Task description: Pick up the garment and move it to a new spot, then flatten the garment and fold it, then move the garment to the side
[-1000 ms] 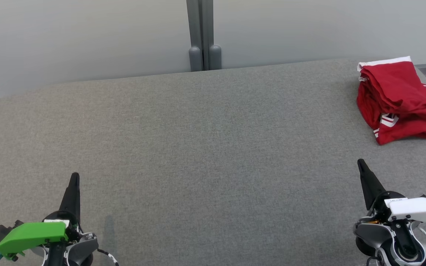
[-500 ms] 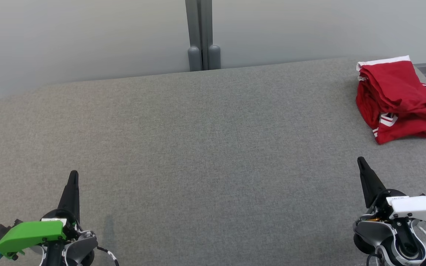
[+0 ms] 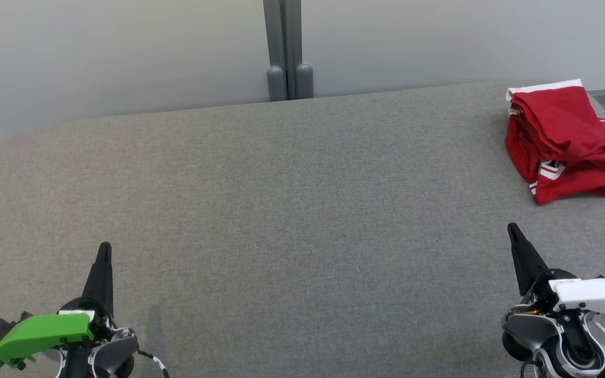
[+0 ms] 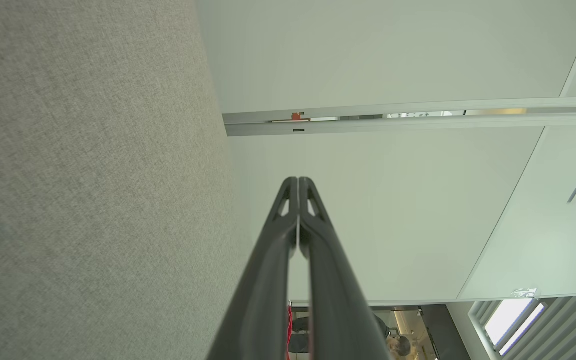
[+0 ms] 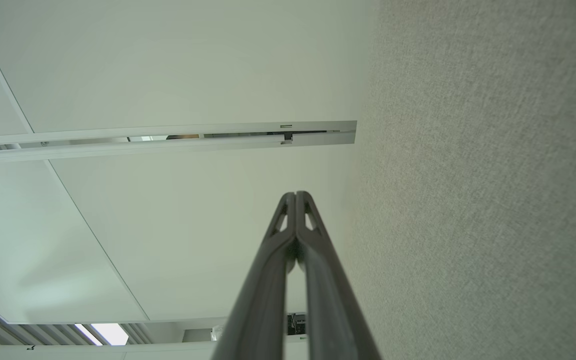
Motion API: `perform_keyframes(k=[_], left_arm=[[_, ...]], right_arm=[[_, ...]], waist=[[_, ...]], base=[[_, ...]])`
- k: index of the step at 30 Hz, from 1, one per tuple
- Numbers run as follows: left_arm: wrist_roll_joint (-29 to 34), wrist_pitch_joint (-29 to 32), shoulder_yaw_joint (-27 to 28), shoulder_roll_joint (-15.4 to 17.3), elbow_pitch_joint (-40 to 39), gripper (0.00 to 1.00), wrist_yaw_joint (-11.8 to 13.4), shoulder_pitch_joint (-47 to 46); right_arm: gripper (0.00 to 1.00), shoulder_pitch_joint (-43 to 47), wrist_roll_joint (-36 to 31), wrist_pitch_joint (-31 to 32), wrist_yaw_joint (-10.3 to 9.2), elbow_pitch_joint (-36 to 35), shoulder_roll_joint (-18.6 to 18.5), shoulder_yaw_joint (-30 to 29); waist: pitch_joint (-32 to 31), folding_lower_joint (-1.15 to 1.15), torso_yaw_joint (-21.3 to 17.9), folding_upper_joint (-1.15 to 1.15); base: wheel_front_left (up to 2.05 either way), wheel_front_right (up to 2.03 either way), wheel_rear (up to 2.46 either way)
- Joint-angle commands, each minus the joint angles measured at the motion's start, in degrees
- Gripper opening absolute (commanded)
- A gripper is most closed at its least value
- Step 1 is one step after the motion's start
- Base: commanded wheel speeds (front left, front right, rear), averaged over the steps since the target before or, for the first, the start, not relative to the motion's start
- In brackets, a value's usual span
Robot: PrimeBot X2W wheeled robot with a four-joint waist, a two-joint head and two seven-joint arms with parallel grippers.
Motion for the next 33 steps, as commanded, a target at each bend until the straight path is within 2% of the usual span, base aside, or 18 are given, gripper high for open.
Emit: perform_keyframes(k=[1,33], left_arm=[[-0.2,0.2,0.1,0.1,0.0,0.0,-0.4,-0.6],[-0.2,0.2,0.1,0.1,0.0,0.0,-0.4,-0.6]], right_arm=[[0.0,-0.3,-0.2,0.1,0.02,0.1,0.0,-0.1],[0.0,-0.4,-0.5,0.4,0.02,0.1,0.2,-0.4]], waist=[[0.0,0.0,0.0,0.0],[0.0,0.0,0.0,0.0]], base=[[0.0,0.0,0.0],[0.0,0.0,0.0]])
